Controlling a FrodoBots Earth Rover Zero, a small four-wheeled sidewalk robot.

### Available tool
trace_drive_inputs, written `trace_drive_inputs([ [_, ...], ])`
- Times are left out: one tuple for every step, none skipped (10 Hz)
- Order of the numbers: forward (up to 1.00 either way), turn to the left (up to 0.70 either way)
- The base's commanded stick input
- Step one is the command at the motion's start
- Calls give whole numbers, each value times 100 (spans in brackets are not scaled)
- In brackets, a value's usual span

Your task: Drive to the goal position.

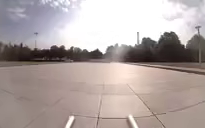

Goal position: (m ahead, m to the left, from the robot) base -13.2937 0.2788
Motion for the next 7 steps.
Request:
trace_drive_inputs([
  [100,0],
  [100,0],
  [100,0],
  [100,0],
  [100,0],
  [100,0],
  [100,0],
])
